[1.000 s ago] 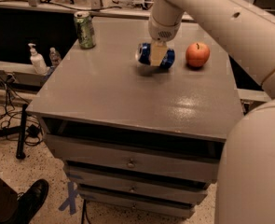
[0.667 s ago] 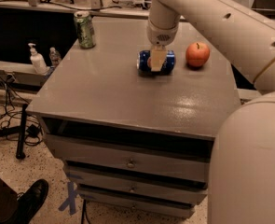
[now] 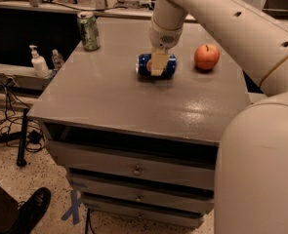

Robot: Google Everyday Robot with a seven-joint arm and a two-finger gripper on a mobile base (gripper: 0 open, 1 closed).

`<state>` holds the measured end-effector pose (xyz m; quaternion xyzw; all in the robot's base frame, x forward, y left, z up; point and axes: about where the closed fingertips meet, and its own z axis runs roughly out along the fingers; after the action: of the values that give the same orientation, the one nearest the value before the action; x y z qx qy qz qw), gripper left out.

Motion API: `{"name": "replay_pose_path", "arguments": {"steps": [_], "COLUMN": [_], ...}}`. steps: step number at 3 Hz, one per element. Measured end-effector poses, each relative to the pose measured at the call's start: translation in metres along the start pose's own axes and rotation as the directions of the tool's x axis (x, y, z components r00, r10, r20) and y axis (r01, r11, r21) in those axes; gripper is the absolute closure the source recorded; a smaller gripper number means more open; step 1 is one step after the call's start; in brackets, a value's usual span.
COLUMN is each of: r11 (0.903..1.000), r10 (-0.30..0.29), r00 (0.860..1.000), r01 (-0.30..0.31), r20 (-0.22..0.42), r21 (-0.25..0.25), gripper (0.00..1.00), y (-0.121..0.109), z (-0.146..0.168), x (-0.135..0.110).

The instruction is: Knock pepsi can over

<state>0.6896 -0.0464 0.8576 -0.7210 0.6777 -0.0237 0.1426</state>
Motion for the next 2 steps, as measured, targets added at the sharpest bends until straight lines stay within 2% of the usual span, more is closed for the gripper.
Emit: {"name": "replay_pose_path", "arguments": {"steps": [1, 2], "r11": [0.9996, 0.999], "r10": [-0.001, 0.005], "r00": [0.999, 0.997], "r01": [0.002, -0.002], "r20": [0.042, 0.071], "r21": [-0.028, -0.045], "gripper": [0.13, 0.0], "y": [0.0054, 0.0098], "z": [0.0012, 0.0024], "x": [-0.0086, -0.0123]}}
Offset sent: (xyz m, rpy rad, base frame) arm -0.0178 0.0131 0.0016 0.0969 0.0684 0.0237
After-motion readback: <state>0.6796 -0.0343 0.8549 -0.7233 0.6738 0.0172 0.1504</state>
